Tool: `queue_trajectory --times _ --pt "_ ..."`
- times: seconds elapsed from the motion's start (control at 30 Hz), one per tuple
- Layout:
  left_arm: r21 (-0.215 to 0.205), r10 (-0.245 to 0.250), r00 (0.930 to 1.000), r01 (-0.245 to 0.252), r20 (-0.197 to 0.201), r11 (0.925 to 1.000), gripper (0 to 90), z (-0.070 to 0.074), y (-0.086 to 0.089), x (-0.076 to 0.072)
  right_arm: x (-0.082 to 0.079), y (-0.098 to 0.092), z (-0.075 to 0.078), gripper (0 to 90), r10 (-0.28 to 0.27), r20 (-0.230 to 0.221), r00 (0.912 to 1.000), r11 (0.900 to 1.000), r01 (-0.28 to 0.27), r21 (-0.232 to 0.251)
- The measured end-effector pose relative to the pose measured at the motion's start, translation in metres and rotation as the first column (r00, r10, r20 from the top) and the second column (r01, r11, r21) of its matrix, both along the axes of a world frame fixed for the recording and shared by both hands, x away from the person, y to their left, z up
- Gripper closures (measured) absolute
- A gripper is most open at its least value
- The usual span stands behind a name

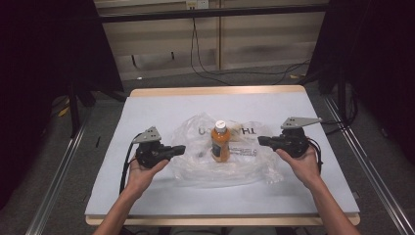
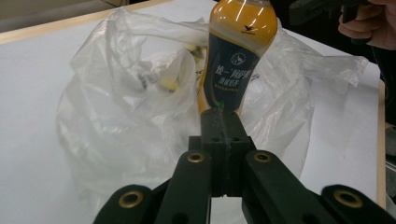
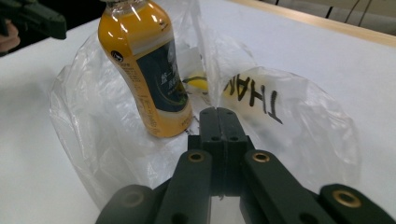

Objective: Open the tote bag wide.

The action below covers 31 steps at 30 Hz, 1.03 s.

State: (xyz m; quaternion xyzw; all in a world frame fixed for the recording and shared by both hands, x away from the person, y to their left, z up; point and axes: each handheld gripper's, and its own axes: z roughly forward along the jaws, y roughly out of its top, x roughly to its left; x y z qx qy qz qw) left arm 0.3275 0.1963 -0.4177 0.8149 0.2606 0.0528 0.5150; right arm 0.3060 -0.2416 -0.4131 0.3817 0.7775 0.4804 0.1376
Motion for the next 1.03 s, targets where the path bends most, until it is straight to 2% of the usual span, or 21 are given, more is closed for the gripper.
queue_trajectory --times 0.1,0.2,0.27,0.3,0.4,0.5,0.6,0.7,0.77,0.8,0.83,0.87,0.93,0.97,1.03 --pt "0.012 0.008 0.9999 -0.008 0.007 0.9999 90.0 -0.002 0.006 -0.009 -0.01 -0.007 -0.002 90.0 -0.017 0.006 0.9998 0.999 0.016 0.03" --pt "0.009 0.028 0.9995 -0.028 0.013 0.9996 90.0 -0.004 0.011 -0.016 -0.017 -0.009 -0.003 90.0 -0.029 0.014 0.9995 0.999 0.029 0.024" --pt "0.02 0.015 0.9995 -0.016 0.028 0.9997 90.0 -0.004 0.017 -0.029 -0.03 -0.013 -0.002 90.0 -0.016 0.034 0.9993 1.0 0.016 0.023" --pt "0.013 0.012 0.9997 -0.012 0.023 0.9998 90.0 -0.005 0.019 -0.033 -0.035 -0.015 -0.001 90.0 -0.02 0.035 0.9992 0.999 0.019 0.028" --pt "0.021 0.024 0.9994 -0.025 0.026 0.9995 90.0 -0.009 0.027 -0.045 -0.05 -0.02 0.0 90.0 -0.032 0.044 0.9985 0.999 0.03 0.041" --pt "-0.02 0.059 0.9979 -0.059 0.025 0.9981 90.0 -0.014 0.037 -0.057 -0.065 -0.025 -0.002 90.0 -0.045 0.056 0.9974 0.999 0.044 0.025" --pt "-0.038 0.084 0.9962 -0.083 0.025 0.9959 90.0 -0.016 0.042 -0.064 -0.072 -0.03 -0.005 90.0 -0.06 0.05 0.9969 0.998 0.059 0.023" --pt "-0.073 0.126 0.9914 -0.123 0.038 0.9898 87.5 -0.018 0.052 -0.072 -0.087 -0.04 -0.015 88.3 -0.104 0.054 0.9931 0.993 0.101 0.057" --pt "-0.054 0.151 0.9876 -0.149 0.042 0.9874 78.7 -0.023 0.054 -0.072 -0.092 -0.043 -0.018 75.5 -0.136 0.064 0.9886 0.99 0.133 0.045" --pt "-0.049 0.163 0.9859 -0.162 0.036 0.9856 69.1 -0.025 0.054 -0.071 -0.093 -0.044 -0.018 63.5 -0.154 0.072 0.9854 0.987 0.151 0.045" --pt "-0.047 0.167 0.9853 -0.165 0.038 0.9852 65.0 -0.026 0.054 -0.07 -0.091 -0.046 -0.019 51.1 -0.168 0.071 0.9832 0.985 0.165 0.055" --pt "-0.046 0.177 0.9835 -0.175 0.04 0.9835 62.8 -0.025 0.054 -0.07 -0.09 -0.046 -0.019 42.9 -0.176 0.063 0.9824 0.983 0.172 0.062" --pt "-0.039 0.202 0.9783 -0.201 0.045 0.9789 49.2 -0.024 0.054 -0.069 -0.089 -0.046 -0.019 33.1 -0.178 0.069 0.9817 0.983 0.174 0.062" --pt "-0.052 0.204 0.9779 -0.202 0.046 0.9781 43.0 -0.024 0.055 -0.069 -0.089 -0.046 -0.02 29.2 -0.176 0.072 0.9818 0.983 0.172 0.058" --pt "-0.052 0.206 0.9771 -0.203 0.052 0.9777 33.2 -0.023 0.056 -0.068 -0.089 -0.046 -0.02 25.9 -0.172 0.067 0.9827 0.984 0.169 0.059"
